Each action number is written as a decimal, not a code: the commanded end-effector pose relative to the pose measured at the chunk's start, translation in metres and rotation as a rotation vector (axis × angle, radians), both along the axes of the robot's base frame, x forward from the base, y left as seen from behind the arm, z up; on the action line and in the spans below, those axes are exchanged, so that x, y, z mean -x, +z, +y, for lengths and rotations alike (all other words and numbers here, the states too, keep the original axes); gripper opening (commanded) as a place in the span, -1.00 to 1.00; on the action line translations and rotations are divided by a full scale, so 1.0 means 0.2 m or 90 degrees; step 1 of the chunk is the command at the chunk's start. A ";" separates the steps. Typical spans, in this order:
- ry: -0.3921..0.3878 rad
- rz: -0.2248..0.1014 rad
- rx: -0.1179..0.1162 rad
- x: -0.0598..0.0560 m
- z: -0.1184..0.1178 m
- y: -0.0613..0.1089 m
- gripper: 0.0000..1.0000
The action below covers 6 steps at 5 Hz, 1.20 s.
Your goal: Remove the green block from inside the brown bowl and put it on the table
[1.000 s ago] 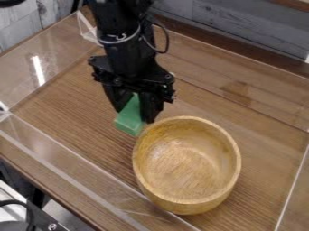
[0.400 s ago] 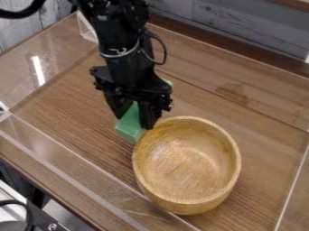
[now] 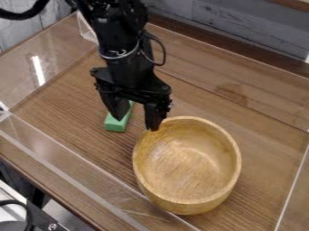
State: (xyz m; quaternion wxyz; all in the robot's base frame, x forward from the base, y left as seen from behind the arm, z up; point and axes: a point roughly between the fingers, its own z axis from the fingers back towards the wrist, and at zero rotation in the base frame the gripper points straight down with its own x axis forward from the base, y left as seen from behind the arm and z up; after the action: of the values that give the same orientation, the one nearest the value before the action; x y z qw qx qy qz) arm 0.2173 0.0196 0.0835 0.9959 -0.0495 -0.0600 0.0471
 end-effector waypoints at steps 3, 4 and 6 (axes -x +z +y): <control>0.006 -0.014 0.004 -0.06 0.04 0.04 1.00; 0.006 -0.012 0.007 -0.07 0.04 0.04 1.00; 0.006 -0.009 0.011 -0.09 0.05 0.04 1.00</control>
State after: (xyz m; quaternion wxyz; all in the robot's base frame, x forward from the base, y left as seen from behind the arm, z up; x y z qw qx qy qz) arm 0.2259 0.0253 0.0806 0.9958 -0.0615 -0.0443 0.0511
